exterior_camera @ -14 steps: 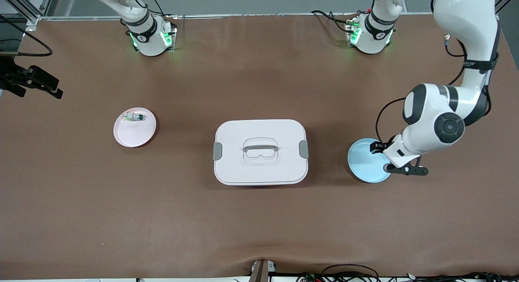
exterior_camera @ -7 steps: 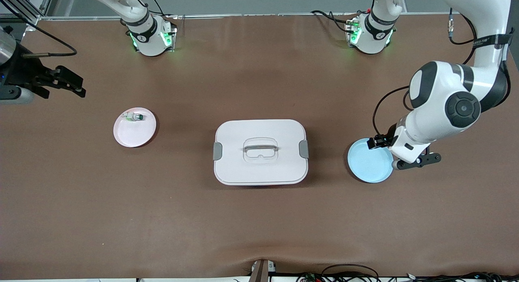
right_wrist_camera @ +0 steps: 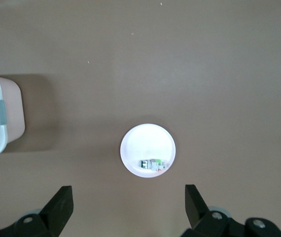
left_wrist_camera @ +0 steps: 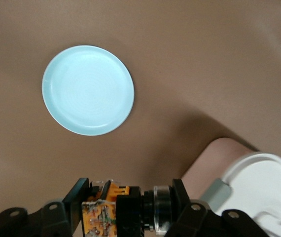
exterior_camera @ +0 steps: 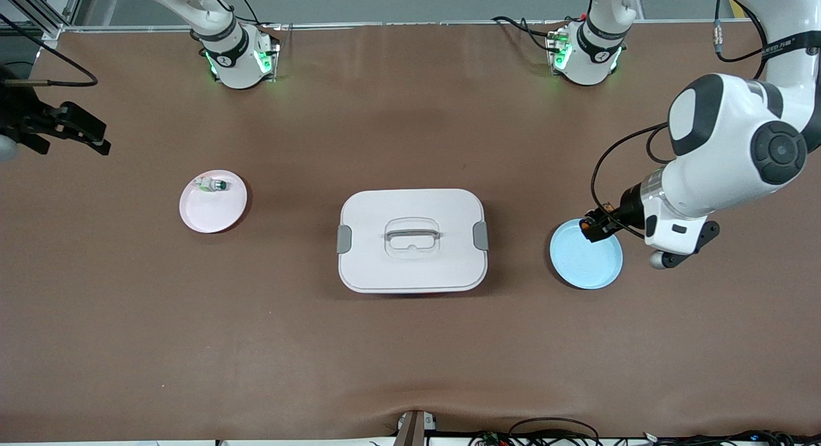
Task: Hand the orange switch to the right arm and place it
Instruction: 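Lift the orange switch with the left gripper toward the box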
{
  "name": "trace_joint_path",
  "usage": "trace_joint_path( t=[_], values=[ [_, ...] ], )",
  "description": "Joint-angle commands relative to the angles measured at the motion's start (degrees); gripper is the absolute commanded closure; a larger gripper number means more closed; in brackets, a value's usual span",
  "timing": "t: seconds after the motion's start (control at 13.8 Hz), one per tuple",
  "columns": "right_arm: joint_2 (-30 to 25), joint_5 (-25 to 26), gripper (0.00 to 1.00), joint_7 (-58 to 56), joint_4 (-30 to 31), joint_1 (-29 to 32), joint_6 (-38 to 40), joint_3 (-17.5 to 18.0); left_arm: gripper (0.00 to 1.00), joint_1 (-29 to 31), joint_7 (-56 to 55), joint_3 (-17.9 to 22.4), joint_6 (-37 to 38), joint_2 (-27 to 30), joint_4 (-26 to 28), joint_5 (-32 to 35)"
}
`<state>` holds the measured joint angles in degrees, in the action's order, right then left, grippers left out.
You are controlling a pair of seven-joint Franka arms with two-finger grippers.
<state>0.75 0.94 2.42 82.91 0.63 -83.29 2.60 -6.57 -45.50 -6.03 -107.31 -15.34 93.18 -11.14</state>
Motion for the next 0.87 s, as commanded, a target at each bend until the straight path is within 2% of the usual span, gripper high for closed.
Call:
trace_joint_path(
  t=[0.0, 0.07, 0.29, 0.58, 0.8],
  values=[
    [-0.13, 0.99, 0.0, -6.18, -0.82, 1.48, 1.55, 0.56, 0.68, 0.06, -9.47, -0.13, 1.58, -0.05, -2.64, -6.23],
    [-0.13, 0.99, 0.0, -6.64, -0.82, 1.57, 1.55, 0.48, 0.68, 0.07, -14.83, -0.13, 1.58, -0.05, -3.0, -8.7],
    [-0.13, -1.81, 0.0, -5.77, -0.38, 2.18, 3.04, 0.56, 0.68, -2.03, -22.77, -1.35, 1.49, -0.22, -5.19, -9.61],
    [-0.83, -17.16, 0.0, -1.2, 3.03, 4.55, 2.7, 0.3, 0.68, -6.26, -34.19, -1.53, 0.09, -0.22, -5.81, -9.52],
    [-3.8, -25.44, 0.0, 5.81, 8.73, 4.82, -1.5, 0.39, 0.68, -8.98, -42.71, -1.62, -1.75, -0.31, -6.69, -9.61]
  ],
)
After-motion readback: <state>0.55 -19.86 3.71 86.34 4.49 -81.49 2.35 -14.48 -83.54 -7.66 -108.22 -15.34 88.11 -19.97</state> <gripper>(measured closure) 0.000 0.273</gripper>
